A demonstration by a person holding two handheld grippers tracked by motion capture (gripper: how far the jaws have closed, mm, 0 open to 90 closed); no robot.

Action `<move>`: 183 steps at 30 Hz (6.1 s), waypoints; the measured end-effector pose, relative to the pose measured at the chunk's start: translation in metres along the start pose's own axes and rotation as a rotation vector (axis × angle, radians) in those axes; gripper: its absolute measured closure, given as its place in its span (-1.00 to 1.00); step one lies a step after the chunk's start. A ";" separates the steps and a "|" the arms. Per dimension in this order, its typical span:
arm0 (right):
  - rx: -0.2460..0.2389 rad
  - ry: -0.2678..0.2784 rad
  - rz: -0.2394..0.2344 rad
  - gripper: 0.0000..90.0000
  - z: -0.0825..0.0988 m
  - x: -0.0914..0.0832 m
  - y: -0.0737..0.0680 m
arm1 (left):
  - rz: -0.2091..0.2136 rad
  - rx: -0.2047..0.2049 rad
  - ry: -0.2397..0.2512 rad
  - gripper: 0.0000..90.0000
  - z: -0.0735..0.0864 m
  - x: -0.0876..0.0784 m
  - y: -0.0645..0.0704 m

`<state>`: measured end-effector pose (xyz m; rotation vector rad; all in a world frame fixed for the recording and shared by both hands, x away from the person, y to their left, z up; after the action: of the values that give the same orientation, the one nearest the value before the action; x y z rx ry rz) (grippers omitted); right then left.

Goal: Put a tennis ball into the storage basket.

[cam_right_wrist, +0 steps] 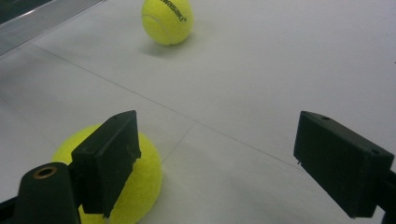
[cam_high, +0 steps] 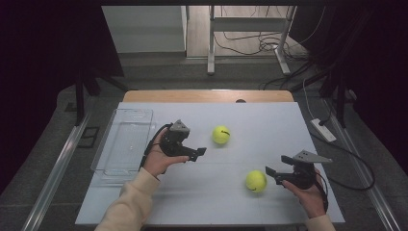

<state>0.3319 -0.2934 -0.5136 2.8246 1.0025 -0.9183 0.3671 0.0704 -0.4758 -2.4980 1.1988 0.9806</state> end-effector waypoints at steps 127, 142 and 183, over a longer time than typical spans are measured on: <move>-0.004 -0.024 0.009 -0.67 0.003 0.004 0.005 | 0.013 -0.023 -0.126 -0.88 -0.050 0.112 -0.025; -0.003 -0.026 0.012 -0.67 0.003 0.004 0.005 | 0.006 -0.030 -0.145 -0.85 -0.052 0.125 -0.024; 0.001 -0.021 0.020 -0.67 0.004 0.002 0.008 | -0.011 -0.061 -0.173 -0.40 -0.049 0.140 -0.029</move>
<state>0.3355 -0.2995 -0.5191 2.8141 0.9703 -0.9456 0.4751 -0.0185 -0.5316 -2.4040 1.1174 1.2194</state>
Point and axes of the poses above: each handheld gripper's, and its own axes: x roughly forward along the jaws, z roughly out of its underside, y roughly to its right, the point moved 4 cm from there along x, roughly forward along the jaws, and after that the axes turned 4 degrees about x, right-handed, at the moved point
